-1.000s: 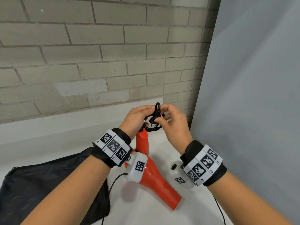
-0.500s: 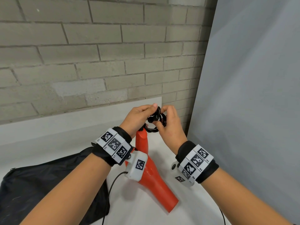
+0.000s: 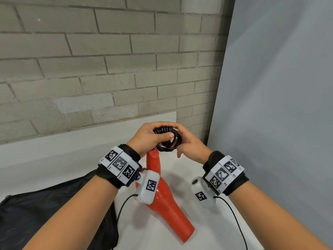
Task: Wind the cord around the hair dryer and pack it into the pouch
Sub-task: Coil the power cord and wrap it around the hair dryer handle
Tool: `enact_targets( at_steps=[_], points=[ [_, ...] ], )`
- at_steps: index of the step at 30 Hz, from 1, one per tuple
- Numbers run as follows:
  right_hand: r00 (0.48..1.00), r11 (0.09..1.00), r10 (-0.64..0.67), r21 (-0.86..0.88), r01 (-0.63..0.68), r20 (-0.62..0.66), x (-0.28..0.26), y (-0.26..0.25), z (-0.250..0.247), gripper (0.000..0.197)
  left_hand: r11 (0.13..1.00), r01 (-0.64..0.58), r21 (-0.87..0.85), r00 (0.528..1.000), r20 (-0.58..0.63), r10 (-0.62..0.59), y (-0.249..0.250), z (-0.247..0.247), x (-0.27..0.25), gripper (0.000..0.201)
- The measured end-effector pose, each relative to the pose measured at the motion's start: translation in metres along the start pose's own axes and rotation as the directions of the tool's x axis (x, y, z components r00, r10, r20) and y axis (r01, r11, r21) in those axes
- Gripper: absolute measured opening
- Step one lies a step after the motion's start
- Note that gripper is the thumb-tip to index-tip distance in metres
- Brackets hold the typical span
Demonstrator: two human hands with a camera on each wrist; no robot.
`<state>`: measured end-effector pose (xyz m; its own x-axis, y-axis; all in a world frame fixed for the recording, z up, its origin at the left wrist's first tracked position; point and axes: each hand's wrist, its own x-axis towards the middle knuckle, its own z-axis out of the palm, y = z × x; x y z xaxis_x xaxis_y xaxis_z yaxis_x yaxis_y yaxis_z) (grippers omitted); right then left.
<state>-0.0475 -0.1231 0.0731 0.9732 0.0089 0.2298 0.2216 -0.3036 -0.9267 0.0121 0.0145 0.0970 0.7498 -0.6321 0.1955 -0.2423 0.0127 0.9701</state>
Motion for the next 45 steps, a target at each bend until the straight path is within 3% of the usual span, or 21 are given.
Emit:
enact_targets(
  at_steps=[4,9,14,20,25,30,32,38,41,43,45],
  points=[
    [0.998,0.995,-0.037,-0.09,0.042,0.059,0.003,0.006,-0.006,0.07,0.999,-0.008,-0.042,1.0,0.017,0.009,0.003,-0.001,-0.002,0.03],
    [0.996,0.974,-0.034,-0.221,0.052,0.085,0.003,0.013,-0.009,0.044,0.999,0.005,-0.054,0.999,0.041,-0.003,0.002,-0.006,-0.004,0.03],
    [0.993,0.954,-0.092,-0.279,0.107,0.066,0.008,0.015,-0.005,0.034,0.999,0.001,-0.045,0.999,0.047,0.001,0.002,-0.007,-0.004,0.032],
    [0.973,0.812,-0.23,-0.549,0.197,0.009,0.013,0.009,-0.01,0.032,1.0,0.002,-0.028,1.0,-0.016,-0.002,0.002,-0.006,-0.006,0.019],
    [0.932,0.598,-0.363,-0.769,0.226,-0.009,0.012,0.009,-0.012,0.031,0.999,0.044,0.017,0.997,-0.07,-0.043,0.0,-0.002,-0.003,0.017],
    [0.923,0.544,-0.384,-0.81,0.217,-0.011,0.011,0.009,-0.016,0.032,0.994,0.097,-0.058,0.991,-0.09,-0.102,0.0,0.004,-0.001,0.017],
    [0.929,0.584,-0.369,-0.783,0.215,-0.02,0.009,0.009,-0.016,0.032,0.993,0.109,-0.048,0.989,-0.092,-0.113,-0.001,0.005,0.0,0.016],
    [0.947,0.811,-0.2,-0.584,0.015,-0.253,-0.016,0.012,-0.011,0.04,0.991,0.118,-0.063,0.974,-0.189,-0.128,-0.004,0.002,0.001,0.006],
    [0.984,0.764,0.162,-0.621,-0.174,-0.077,-0.035,0.029,-0.003,0.041,0.989,0.11,-0.098,0.96,-0.247,-0.132,-0.005,0.001,0.002,0.006],
    [0.897,0.702,0.428,-0.666,-0.253,0.11,-0.048,0.042,0.006,0.055,0.99,0.099,-0.096,0.956,-0.266,-0.121,-0.005,0.002,0.001,0.007],
    [0.774,0.659,0.591,-0.691,-0.299,0.228,-0.059,0.053,0.015,0.072,0.991,0.085,-0.1,0.956,-0.272,-0.109,-0.004,0.003,-0.001,0.01]
  ],
)
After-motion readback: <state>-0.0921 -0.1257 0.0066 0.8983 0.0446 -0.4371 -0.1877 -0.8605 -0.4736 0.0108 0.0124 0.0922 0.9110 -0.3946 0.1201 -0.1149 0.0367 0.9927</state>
